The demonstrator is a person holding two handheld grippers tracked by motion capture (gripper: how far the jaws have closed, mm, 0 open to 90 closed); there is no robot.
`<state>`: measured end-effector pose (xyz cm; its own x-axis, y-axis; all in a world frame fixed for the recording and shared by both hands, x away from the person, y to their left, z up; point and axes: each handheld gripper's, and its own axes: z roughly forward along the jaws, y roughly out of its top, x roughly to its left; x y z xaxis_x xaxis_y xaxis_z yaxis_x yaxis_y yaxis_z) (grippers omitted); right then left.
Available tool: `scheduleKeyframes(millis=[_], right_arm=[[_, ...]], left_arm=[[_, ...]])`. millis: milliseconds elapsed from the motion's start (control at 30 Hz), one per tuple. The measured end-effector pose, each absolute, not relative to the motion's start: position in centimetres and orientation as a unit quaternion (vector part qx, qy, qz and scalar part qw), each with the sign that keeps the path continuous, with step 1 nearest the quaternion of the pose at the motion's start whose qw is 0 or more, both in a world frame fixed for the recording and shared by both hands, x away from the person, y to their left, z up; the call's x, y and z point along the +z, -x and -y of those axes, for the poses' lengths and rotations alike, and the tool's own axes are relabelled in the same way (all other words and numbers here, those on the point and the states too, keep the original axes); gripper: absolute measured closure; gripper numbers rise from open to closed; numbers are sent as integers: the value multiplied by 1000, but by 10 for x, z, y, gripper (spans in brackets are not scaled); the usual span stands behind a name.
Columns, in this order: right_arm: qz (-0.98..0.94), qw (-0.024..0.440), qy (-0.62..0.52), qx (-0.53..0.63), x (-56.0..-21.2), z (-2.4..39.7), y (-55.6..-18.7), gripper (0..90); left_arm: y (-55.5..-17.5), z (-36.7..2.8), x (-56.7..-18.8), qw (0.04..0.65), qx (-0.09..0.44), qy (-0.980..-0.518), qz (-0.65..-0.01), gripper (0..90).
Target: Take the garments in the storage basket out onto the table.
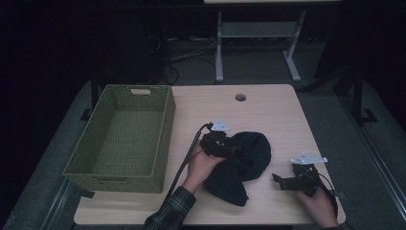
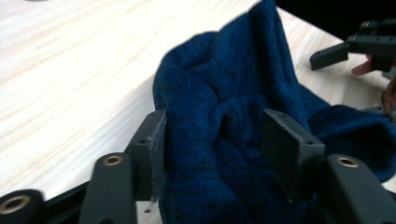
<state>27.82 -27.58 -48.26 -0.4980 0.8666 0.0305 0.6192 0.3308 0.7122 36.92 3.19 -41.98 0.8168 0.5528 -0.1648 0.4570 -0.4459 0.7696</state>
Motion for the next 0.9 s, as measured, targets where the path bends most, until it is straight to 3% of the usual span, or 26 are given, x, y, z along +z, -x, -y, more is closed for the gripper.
scheduleKeyframes(millis=[200,900], right_arm=[[-795,181,-467,341,-483,276,-278,73],[-796,182,-466,342,-483,276,-278,73]], left_arm=[[-364,-46,-403,441,59,-847,-290,364],[-345,-89,-397,428,64,-855,-285,362]])
